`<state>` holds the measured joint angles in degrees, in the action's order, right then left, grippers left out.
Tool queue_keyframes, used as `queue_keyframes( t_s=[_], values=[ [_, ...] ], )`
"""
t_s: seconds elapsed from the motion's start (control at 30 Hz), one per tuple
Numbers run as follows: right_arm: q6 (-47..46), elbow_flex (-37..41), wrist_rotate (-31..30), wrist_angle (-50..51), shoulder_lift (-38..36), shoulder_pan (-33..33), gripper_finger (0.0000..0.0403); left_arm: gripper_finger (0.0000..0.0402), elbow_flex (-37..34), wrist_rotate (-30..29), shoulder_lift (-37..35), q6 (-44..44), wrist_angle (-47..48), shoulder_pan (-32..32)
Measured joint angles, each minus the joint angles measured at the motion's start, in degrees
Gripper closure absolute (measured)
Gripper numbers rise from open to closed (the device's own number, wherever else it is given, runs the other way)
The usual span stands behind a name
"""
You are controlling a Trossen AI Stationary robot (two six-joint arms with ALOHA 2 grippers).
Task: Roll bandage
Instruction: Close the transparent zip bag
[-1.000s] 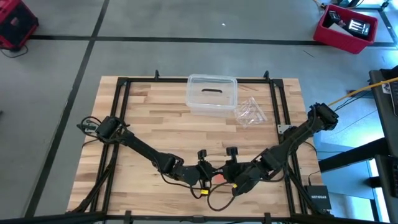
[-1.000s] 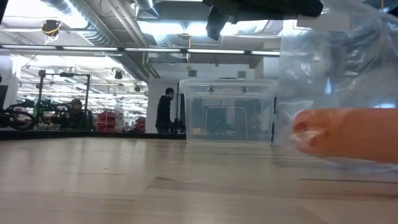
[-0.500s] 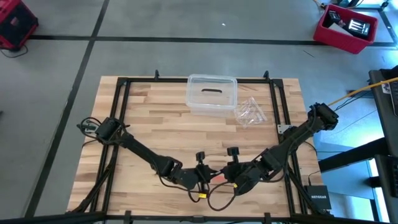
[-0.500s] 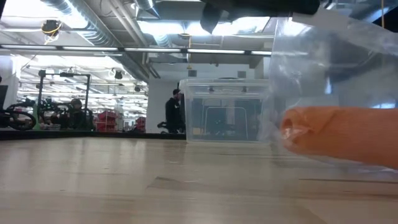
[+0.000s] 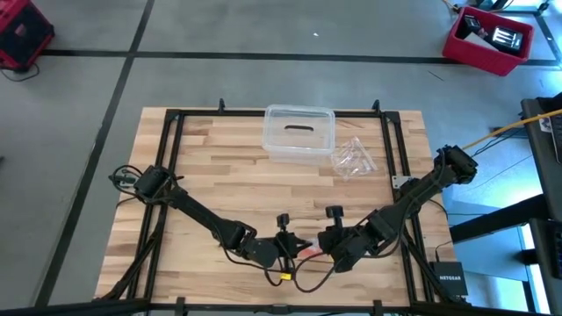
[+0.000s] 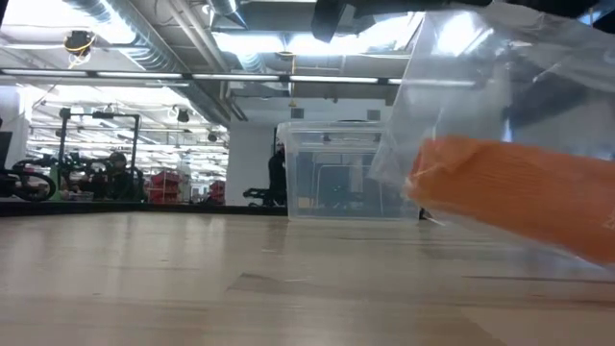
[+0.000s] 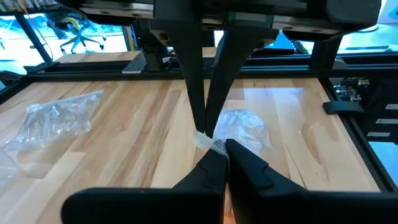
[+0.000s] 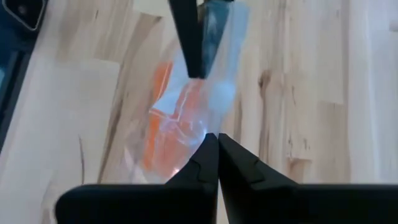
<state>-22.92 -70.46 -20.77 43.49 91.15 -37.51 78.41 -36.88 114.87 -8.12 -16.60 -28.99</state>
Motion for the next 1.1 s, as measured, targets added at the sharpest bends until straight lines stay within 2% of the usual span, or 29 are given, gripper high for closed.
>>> queue_keyframes(
  t_s=[0.23, 0.43, 0.6, 0.77, 1.03, 1.1],
  values=[
    [0.2, -3.9, 0.9, 3.7, 0.0, 0.1, 0.037, 0.0401, 0.0, 0.0, 0.0, -0.3, 0.4, 0.0],
    [3.3, -6.0, -0.6, 5.3, -0.2, 0.1, 0.0313, 0.0401, 0.0, 0.1, 0.0, -0.4, 0.6, 0.1],
    [5.1, -3.3, -4.5, 1.0, -0.2, 0.2, 0.0279, 0.0401, 0.0, 0.1, 0.0, -0.3, 0.9, 0.1],
    [6.5, -2.0, -1.9, -2.2, -0.2, 1.7, 0.0281, 0.0401, 0.0, 0.3, 0.0, 0.7, 1.0, 0.1],
    [7.1, -1.9, 5.0, -4.9, -0.2, 2.8, 0.0309, 0.0401, 0.0, 0.5, 0.0, 0.7, 1.1, 0.1],
    [7.1, -1.9, 5.2, -4.7, -0.2, 2.8, 0.0315, 0.0401, 0.0, 0.5, 0.0, 0.7, 1.2, 0.1]
  ],
)
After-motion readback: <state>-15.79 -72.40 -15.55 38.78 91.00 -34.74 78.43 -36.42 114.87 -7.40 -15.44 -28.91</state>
